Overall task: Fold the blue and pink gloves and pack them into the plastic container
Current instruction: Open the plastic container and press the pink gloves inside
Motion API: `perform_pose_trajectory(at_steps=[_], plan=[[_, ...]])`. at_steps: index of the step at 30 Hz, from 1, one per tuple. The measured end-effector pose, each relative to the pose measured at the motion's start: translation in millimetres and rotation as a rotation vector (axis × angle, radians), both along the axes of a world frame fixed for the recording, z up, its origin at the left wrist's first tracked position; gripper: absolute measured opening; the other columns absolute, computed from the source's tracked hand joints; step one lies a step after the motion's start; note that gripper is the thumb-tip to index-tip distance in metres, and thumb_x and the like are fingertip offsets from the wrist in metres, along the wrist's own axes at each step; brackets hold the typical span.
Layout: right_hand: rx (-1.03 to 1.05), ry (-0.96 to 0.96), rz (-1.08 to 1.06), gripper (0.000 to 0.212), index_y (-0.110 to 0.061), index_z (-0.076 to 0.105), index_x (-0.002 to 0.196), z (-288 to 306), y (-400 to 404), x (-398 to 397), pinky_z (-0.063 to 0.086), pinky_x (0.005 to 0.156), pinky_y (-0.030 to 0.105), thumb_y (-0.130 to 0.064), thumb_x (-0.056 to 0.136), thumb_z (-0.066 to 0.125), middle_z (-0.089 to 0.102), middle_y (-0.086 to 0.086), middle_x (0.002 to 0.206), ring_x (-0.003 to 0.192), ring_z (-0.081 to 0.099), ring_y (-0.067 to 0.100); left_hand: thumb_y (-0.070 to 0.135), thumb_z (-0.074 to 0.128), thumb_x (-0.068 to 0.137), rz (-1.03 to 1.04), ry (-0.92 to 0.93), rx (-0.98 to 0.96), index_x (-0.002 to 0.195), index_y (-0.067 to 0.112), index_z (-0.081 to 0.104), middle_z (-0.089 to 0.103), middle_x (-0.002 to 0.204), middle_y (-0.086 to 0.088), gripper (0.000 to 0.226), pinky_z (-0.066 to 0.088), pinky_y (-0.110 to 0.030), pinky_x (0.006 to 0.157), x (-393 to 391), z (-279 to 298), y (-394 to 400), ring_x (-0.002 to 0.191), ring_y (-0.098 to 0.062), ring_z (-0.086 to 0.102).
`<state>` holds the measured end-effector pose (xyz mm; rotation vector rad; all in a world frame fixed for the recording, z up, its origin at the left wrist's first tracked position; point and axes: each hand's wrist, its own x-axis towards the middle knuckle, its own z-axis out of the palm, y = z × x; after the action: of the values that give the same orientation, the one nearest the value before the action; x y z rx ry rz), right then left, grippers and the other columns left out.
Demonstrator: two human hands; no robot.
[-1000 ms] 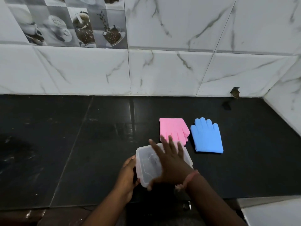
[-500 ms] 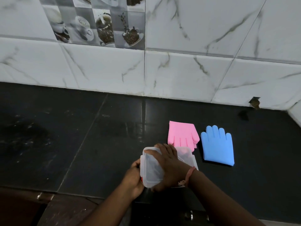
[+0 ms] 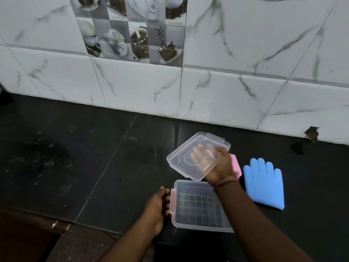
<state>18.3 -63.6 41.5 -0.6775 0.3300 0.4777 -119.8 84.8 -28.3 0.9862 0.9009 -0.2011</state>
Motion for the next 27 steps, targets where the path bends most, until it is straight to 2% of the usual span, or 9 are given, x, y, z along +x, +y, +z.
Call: perform_pose_trajectory(at_steps=[2, 5, 7, 9, 12, 16, 18, 20, 27], plan=[[-0.234, 0.145, 0.030, 0.027, -0.002, 0.063, 0.108, -19, 33, 3, 0.057, 0.085, 0.045, -0.016, 0.095, 0.045, 0.069, 0.018, 0.104, 0.089, 0.069, 0.032, 0.043, 0.047, 0.105, -0.074, -0.022, 0.096, 0.105, 0.010, 0.069, 0.060, 0.072, -0.003, 0.040, 0.038, -0.029, 0.054, -1, 3, 2, 0.055, -0.015, 0.049], [-0.466, 0.166, 0.096, 0.027, -0.004, 0.059, 0.120, -34, 68, 9, 0.052, 0.095, 0.053, -0.004, 0.094, 0.052, 0.066, 0.021, 0.117, 0.102, 0.066, 0.037, 0.050, 0.048, 0.102, -0.221, -0.088, 0.168, 0.100, 0.009, 0.078, 0.077, 0.077, -0.005, 0.050, 0.052, -0.027, 0.054, -1, 10, 2, 0.058, -0.017, 0.071], [-0.562, 0.140, 0.117, 0.029, -0.005, 0.059, 0.122, -34, 78, 18, 0.052, 0.094, 0.054, -0.001, 0.093, 0.056, 0.066, 0.020, 0.115, 0.104, 0.066, 0.037, 0.051, 0.056, 0.099, -0.276, -0.134, 0.186, 0.108, 0.007, 0.077, 0.081, 0.095, -0.014, 0.049, 0.063, -0.042, 0.077, 0, 12, 1, 0.083, -0.029, 0.078], [-0.562, 0.126, 0.203, 0.024, -0.008, 0.059, 0.116, -31, 81, 25, 0.051, 0.096, 0.055, 0.000, 0.094, 0.056, 0.066, 0.018, 0.113, 0.105, 0.064, 0.036, 0.044, 0.063, 0.098, -0.294, -0.148, 0.195, 0.117, 0.003, 0.070, 0.079, 0.107, -0.019, 0.046, 0.060, -0.052, 0.094, 2, 10, -1, 0.100, -0.037, 0.076], [-0.630, 0.126, 0.339, 0.015, -0.010, 0.056, 0.103, -33, 72, 34, 0.054, 0.092, 0.052, -0.002, 0.091, 0.061, 0.065, 0.018, 0.112, 0.106, 0.065, 0.037, 0.030, 0.064, 0.099, -0.259, -0.108, 0.281, 0.115, 0.007, 0.067, 0.080, 0.101, -0.012, 0.028, 0.058, -0.037, 0.070, 3, 4, -7, 0.087, -0.026, 0.076], [-1.370, -0.179, 0.285, 0.030, 0.004, 0.065, 0.106, -39, 26, 53, 0.056, 0.089, 0.043, -0.020, 0.088, 0.062, 0.069, 0.023, 0.108, 0.099, 0.068, 0.038, 0.023, 0.066, 0.098, -0.217, -0.109, 0.302, 0.109, 0.004, 0.069, 0.079, 0.094, -0.013, 0.022, 0.049, -0.030, 0.059, 8, -2, -6, 0.076, -0.023, 0.070], [-1.844, -0.285, 0.284, 0.040, -0.001, 0.059, 0.116, -45, -15, 60, 0.048, 0.092, 0.036, -0.030, 0.087, 0.060, 0.063, 0.021, 0.119, 0.110, 0.061, 0.036, 0.023, 0.069, 0.097, -0.213, -0.121, 0.285, 0.110, 0.003, 0.069, 0.080, 0.098, -0.016, 0.024, 0.058, -0.040, 0.067, 10, -1, -7, 0.083, -0.030, 0.073], [-2.076, -0.227, 0.330, 0.054, -0.006, 0.052, 0.126, -56, -52, 62, 0.046, 0.095, 0.037, -0.039, 0.085, 0.063, 0.057, 0.019, 0.125, 0.114, 0.057, 0.034, 0.021, 0.071, 0.095, -0.187, -0.131, 0.274, 0.110, 0.001, 0.069, 0.079, 0.100, -0.020, 0.026, 0.059, -0.054, 0.087, 12, -1, -9, 0.091, -0.035, 0.074], [-1.681, -0.064, 0.322, 0.063, -0.004, 0.047, 0.132, -67, -79, 69, 0.049, 0.096, 0.041, -0.028, 0.081, 0.075, 0.059, 0.017, 0.127, 0.115, 0.058, 0.035, 0.018, 0.071, 0.095, -0.174, -0.132, 0.264, 0.110, -0.003, 0.069, 0.077, 0.105, -0.026, 0.025, 0.056, -0.061, 0.097, 15, -1, -13, 0.090, -0.035, 0.071]])
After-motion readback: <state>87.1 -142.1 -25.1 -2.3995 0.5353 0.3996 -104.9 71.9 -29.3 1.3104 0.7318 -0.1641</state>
